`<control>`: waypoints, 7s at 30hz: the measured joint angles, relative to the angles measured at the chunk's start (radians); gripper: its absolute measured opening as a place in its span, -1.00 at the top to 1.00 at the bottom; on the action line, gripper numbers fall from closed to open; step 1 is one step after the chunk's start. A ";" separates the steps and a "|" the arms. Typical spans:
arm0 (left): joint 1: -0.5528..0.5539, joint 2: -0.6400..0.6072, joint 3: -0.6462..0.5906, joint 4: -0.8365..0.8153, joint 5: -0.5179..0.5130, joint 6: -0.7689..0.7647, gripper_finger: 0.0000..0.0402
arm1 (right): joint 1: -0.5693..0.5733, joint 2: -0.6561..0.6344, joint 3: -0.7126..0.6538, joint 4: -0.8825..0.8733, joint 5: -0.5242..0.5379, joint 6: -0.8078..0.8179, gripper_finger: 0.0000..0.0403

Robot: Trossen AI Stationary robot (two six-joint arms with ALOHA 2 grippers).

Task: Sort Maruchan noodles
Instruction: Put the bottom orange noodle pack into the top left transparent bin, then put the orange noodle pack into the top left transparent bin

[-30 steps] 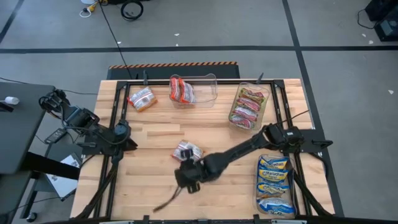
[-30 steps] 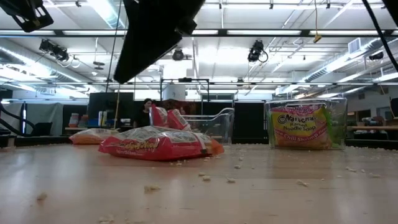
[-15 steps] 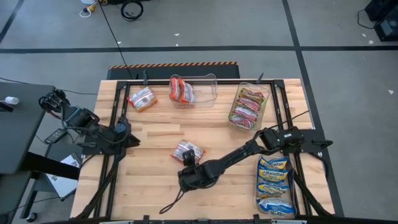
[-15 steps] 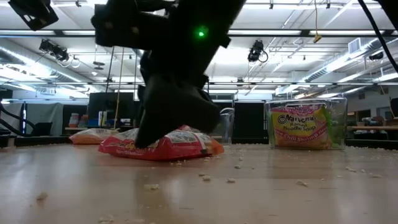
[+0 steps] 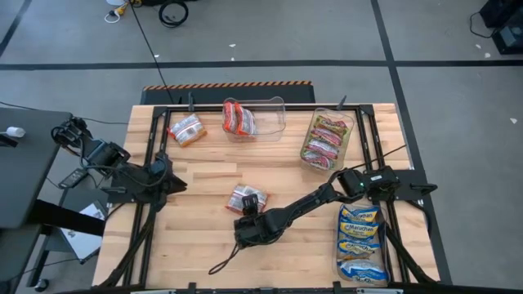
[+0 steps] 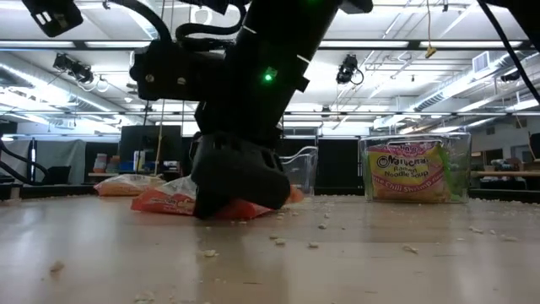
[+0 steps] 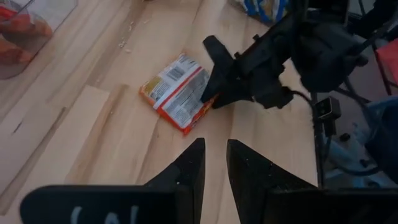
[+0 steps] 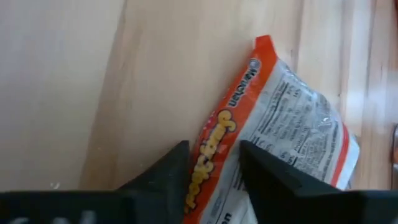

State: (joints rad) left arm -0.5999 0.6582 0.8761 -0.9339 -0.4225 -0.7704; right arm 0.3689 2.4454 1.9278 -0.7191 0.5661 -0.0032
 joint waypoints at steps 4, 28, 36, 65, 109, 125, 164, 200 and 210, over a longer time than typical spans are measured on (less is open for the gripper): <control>0.000 0.000 0.000 0.005 -0.018 0.020 0.64 | -0.009 0.009 0.003 -0.019 0.083 0.046 0.61; 0.401 -0.012 0.000 0.088 -0.258 0.271 0.41 | -0.536 -0.290 0.309 -0.132 0.105 0.314 0.98; 0.538 -0.011 0.000 0.112 -0.255 0.319 0.20 | -0.695 -0.286 0.098 -0.022 0.046 0.439 0.98; 0.633 -0.005 0.000 -0.024 -0.391 -0.016 0.17 | -0.694 -0.344 -0.126 0.299 -0.022 0.392 0.53; 1.398 0.926 0.004 0.201 0.365 0.478 0.14 | -0.250 -0.829 -0.138 -0.174 0.246 0.401 0.40; 0.629 0.920 0.000 0.207 0.385 0.125 0.14 | -0.033 -0.826 -0.138 -0.284 0.165 0.640 0.40; 0.173 0.683 0.023 -0.146 0.031 -0.050 0.15 | -0.013 -0.180 -0.136 -0.152 -0.408 1.395 0.40; 0.043 0.170 0.179 -0.375 -0.144 -0.236 0.15 | -0.118 -0.198 -0.131 -0.091 -0.523 1.105 0.40; 0.044 0.172 0.179 -0.350 -0.287 -0.240 0.14 | -0.154 -0.281 -0.141 -0.469 -0.362 0.813 0.40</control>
State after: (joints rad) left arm -0.5556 0.8306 1.0546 -1.2838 -0.7091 -1.0107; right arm 0.2147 2.1645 1.7873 -1.1878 0.2043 0.8094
